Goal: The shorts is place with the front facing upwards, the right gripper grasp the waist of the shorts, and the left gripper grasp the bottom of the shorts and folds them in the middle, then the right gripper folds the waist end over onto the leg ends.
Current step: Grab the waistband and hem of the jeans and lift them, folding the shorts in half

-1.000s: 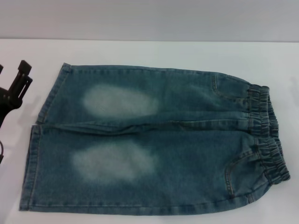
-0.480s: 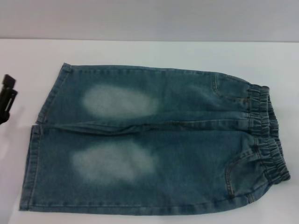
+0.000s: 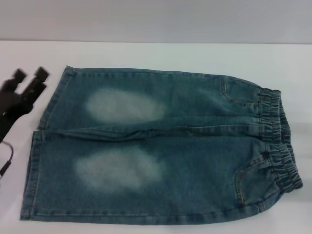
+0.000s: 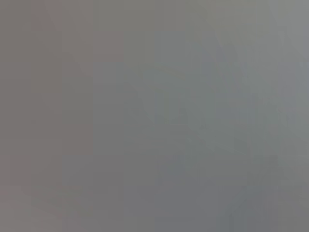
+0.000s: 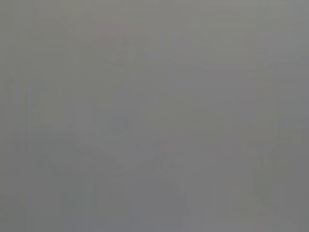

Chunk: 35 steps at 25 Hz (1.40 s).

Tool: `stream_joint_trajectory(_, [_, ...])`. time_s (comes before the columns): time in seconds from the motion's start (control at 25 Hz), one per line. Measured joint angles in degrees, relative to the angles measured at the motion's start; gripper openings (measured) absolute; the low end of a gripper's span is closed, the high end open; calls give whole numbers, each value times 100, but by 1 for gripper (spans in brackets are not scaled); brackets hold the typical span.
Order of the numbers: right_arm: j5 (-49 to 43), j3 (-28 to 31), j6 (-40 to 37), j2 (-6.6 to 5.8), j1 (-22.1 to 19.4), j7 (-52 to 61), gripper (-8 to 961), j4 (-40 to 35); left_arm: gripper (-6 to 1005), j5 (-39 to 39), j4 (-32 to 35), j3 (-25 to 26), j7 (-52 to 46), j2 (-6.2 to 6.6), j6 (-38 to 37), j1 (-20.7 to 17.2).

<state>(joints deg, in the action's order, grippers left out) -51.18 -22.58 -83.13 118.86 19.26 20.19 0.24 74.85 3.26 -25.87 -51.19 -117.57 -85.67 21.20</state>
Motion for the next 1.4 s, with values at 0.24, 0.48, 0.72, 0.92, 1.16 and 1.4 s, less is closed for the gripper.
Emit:
stream_joint_trajectory(0.24, [4,176,278,-10,-123,11,683,-195,813,622,1648,-1287,-2509,208,169,39])
stream_joint_trajectory(0.48, [4,376,506,-19,-144,-14,683,-385,813,1803,2529,-2133,-5360,914,-416,74])
stream_joint_trajectory(0.72, [4,661,699,-28,-148,-33,682,-542,813,2600,2557,-2122,-6870,1272,-972,94])
stream_joint_trajectory(0.92, [4,757,1012,-29,-115,-37,682,-706,814,3110,2565,-2113,-7679,1442,-1213,64])
stream_joint_trajectory(1.16, [4,781,1403,-38,8,-61,683,-840,814,3602,2566,-2065,-7998,1501,-1222,-27])
stream_joint_trajectory(1.4, [4,784,1726,-39,108,-63,683,-843,814,3904,2549,-2054,-7996,1595,-1226,-160])
